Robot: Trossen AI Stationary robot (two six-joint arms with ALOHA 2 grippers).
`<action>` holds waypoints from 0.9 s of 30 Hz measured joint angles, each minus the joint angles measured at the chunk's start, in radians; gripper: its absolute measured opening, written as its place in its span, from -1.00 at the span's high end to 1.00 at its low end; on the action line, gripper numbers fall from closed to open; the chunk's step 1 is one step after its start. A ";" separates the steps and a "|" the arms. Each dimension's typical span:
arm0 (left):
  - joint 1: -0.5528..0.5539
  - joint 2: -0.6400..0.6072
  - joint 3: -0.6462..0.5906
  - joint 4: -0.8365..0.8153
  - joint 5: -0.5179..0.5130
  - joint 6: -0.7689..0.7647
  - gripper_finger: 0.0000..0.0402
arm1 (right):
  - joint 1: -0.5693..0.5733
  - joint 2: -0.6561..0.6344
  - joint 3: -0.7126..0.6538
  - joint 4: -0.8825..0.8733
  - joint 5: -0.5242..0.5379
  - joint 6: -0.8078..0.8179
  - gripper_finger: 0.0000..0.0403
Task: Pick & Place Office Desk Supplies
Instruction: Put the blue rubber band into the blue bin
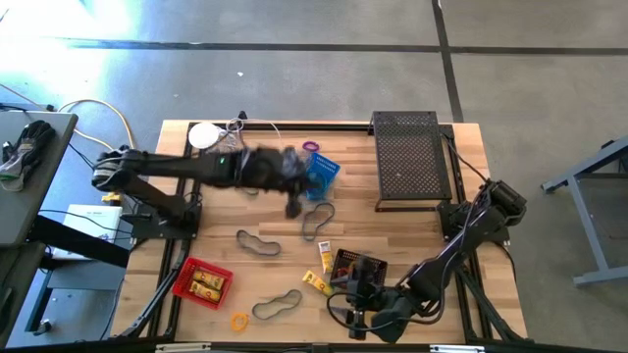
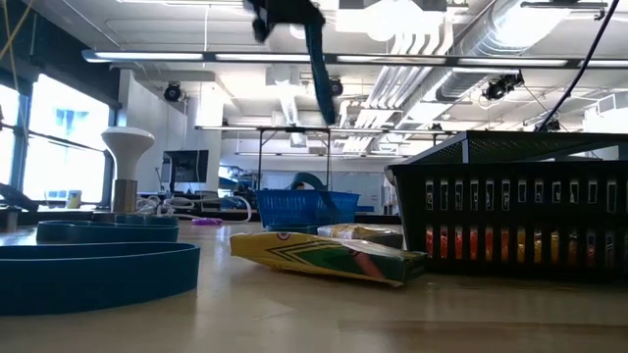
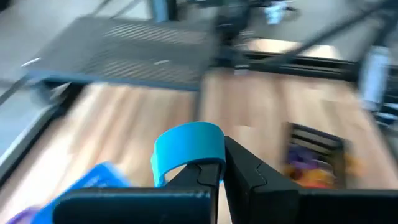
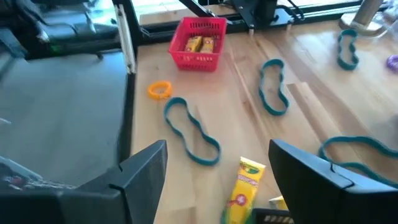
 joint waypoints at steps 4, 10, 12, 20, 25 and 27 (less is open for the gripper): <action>0.144 0.034 0.000 0.013 0.099 -0.024 1.00 | -0.006 0.017 0.000 0.011 0.022 -0.028 -0.34; 0.270 0.146 0.000 0.013 0.234 -0.057 1.00 | -0.006 0.019 0.000 0.010 0.013 -0.025 -0.34; 0.290 0.184 0.000 0.026 0.251 -0.046 1.00 | -0.006 0.019 0.000 0.010 0.014 -0.024 -0.34; 0.312 0.288 0.000 0.025 0.262 -0.050 1.00 | 0.008 0.019 0.000 0.007 0.014 -0.001 -0.34; 0.313 0.325 0.000 0.021 0.242 -0.045 1.00 | 0.007 0.019 0.000 0.008 0.016 0.000 -0.34; 0.316 0.331 0.000 0.009 0.186 -0.048 1.00 | 0.007 0.019 0.000 0.009 0.017 0.000 -0.34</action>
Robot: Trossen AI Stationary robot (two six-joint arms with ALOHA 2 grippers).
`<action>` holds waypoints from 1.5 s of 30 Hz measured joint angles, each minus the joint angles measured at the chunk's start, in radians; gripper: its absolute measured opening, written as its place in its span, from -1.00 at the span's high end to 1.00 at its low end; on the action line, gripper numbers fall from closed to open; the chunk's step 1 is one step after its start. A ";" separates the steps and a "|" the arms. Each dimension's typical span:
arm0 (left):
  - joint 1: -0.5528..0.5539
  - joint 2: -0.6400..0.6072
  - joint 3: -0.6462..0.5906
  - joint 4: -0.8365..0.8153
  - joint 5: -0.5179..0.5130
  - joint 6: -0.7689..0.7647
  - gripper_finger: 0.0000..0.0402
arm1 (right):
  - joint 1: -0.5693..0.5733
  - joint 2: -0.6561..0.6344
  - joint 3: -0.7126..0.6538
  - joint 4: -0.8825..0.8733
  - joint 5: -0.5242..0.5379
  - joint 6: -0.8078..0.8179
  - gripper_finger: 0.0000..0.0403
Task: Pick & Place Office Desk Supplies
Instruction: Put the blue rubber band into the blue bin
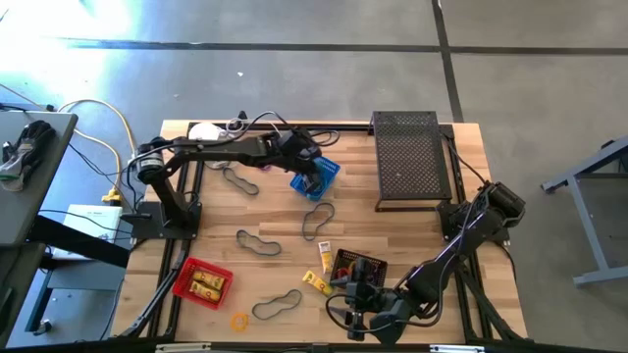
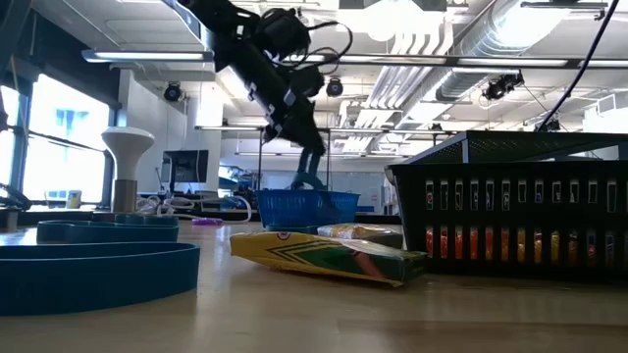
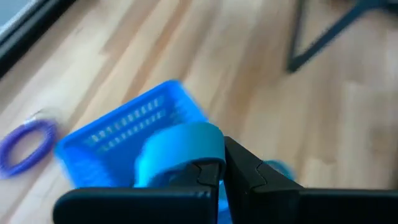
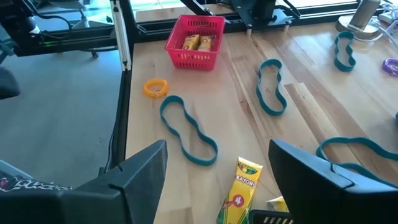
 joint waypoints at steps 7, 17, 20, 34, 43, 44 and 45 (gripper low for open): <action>-0.001 0.000 0.000 -0.051 -0.037 -0.004 1.00 | 0.000 0.000 0.000 0.000 0.002 -0.001 -0.34; -0.027 0.036 0.000 -0.079 -0.036 -0.019 0.79 | -0.002 0.000 0.000 0.002 0.006 -0.003 -0.34; -0.043 0.050 0.000 -0.070 -0.037 -0.019 0.65 | -0.002 0.000 0.000 0.002 0.006 -0.003 -0.34; -0.066 -0.057 0.000 -0.143 -0.112 -0.019 0.44 | -0.002 0.000 0.000 -0.004 0.005 -0.003 -0.34; -0.200 -0.247 0.000 -0.411 0.132 0.035 0.44 | -0.002 0.000 0.000 -0.005 0.004 -0.003 -0.34; -0.224 -0.250 -0.002 -0.427 0.152 0.046 0.44 | -0.002 0.000 0.000 -0.005 0.004 -0.003 -0.34; -0.251 -0.250 -0.006 -0.438 0.158 0.055 0.44 | -0.002 0.000 0.000 -0.005 0.004 -0.003 -0.34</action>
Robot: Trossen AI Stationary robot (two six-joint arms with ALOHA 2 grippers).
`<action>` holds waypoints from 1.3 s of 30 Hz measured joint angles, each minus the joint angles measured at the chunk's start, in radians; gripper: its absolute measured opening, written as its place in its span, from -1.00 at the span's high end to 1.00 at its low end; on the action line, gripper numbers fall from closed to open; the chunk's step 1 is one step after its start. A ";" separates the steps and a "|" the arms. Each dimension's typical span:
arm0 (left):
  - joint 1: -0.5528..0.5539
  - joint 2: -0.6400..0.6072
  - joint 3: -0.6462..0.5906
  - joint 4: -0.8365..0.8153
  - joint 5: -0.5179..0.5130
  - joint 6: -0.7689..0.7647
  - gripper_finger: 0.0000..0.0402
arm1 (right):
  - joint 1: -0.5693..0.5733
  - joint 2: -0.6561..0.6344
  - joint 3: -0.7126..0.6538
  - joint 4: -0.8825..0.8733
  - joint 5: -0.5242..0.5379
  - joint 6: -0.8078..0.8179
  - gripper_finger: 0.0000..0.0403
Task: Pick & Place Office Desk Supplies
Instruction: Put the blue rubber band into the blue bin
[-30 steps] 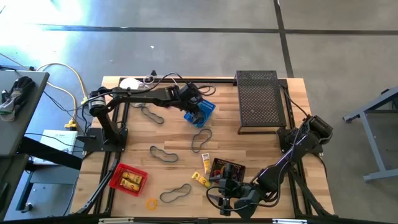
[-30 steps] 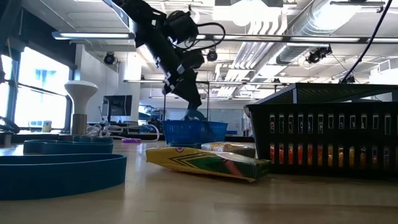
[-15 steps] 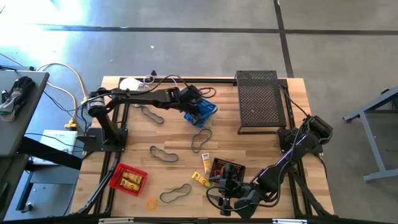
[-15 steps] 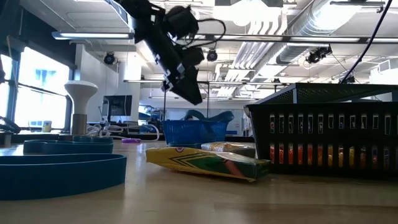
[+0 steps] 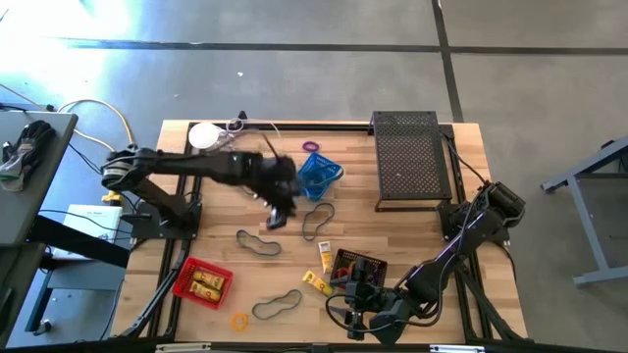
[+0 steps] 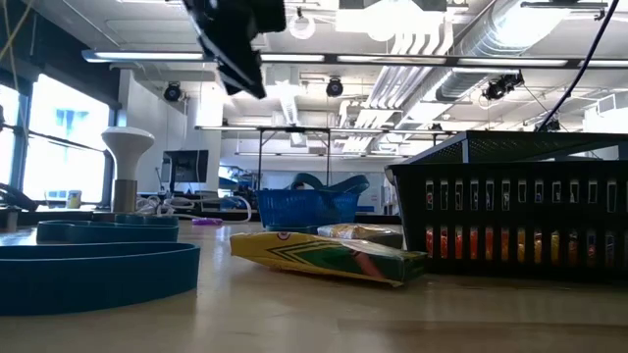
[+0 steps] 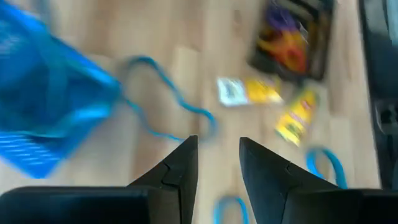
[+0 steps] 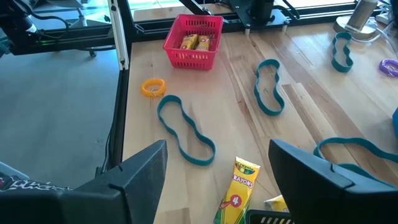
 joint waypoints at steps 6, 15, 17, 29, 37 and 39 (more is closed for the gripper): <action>-0.181 0.046 -0.047 0.005 -0.089 0.114 0.44 | 0.000 0.000 0.000 0.000 -0.002 0.003 -0.34; -0.383 0.170 -0.100 0.185 -0.406 0.318 0.44 | 0.000 0.000 0.000 -0.002 -0.003 0.000 -0.34; -0.393 0.205 -0.100 0.220 -0.445 0.334 0.44 | 0.000 0.000 0.000 -0.004 -0.003 0.000 -0.34; -0.316 0.330 -0.100 0.339 -0.389 0.364 0.44 | 0.004 0.000 0.000 -0.008 -0.006 0.003 -0.34; -0.247 0.336 -0.104 0.357 -0.278 0.347 0.44 | 0.009 0.003 0.000 -0.012 -0.012 0.003 -0.34; -0.239 0.336 -0.112 0.360 -0.248 0.344 0.44 | 0.009 0.005 0.000 -0.012 -0.013 0.003 -0.34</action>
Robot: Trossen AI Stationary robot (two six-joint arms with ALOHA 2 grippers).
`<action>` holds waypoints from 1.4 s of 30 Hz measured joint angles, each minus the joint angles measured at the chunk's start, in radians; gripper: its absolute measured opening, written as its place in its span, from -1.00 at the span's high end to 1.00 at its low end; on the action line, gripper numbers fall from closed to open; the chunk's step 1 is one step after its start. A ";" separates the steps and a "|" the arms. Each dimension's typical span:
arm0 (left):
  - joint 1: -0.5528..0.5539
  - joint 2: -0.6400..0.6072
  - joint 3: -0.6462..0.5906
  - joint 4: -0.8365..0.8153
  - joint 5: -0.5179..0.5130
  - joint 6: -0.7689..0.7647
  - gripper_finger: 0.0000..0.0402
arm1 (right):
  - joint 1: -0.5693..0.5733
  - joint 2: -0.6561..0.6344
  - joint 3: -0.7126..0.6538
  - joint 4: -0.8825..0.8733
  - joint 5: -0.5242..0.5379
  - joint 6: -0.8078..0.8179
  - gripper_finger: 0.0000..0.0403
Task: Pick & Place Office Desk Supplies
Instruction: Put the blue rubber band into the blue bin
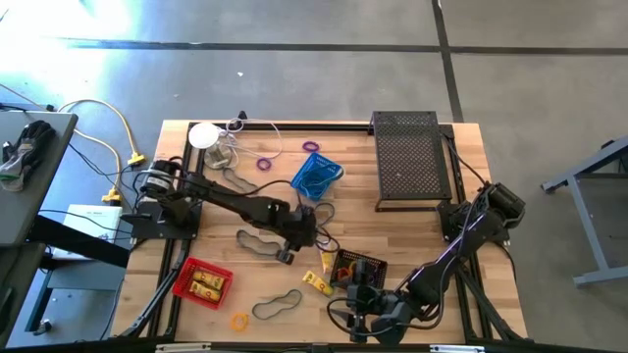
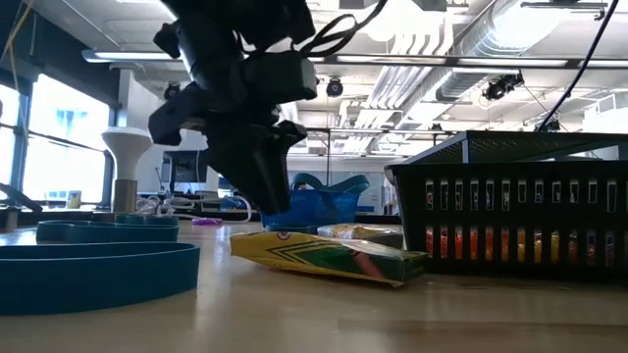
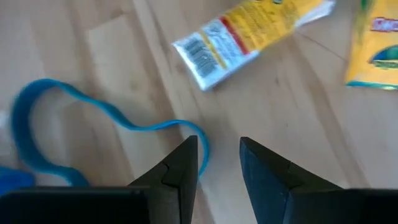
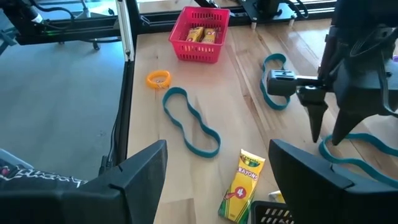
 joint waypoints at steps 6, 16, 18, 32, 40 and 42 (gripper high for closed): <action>-0.013 0.000 -0.059 0.085 0.024 0.002 0.44 | 0.000 0.000 0.000 0.001 -0.003 0.000 -0.34; -0.009 0.000 -0.100 0.158 0.000 0.007 0.44 | -0.001 0.000 0.000 0.001 -0.004 -0.001 -0.34; -0.009 0.000 -0.100 0.167 0.000 0.019 0.44 | -0.002 0.000 0.000 0.001 -0.004 -0.001 -0.34; 0.012 0.000 -0.103 0.185 -0.022 -0.008 0.44 | -0.001 0.000 0.000 0.001 -0.011 -0.003 -0.34; 0.017 0.000 -0.122 0.195 -0.016 -0.017 0.44 | -0.001 0.000 0.000 0.001 -0.011 -0.003 -0.34; 0.017 0.001 -0.125 0.196 -0.020 -0.017 0.44 | -0.001 0.000 0.000 0.001 -0.011 -0.003 -0.34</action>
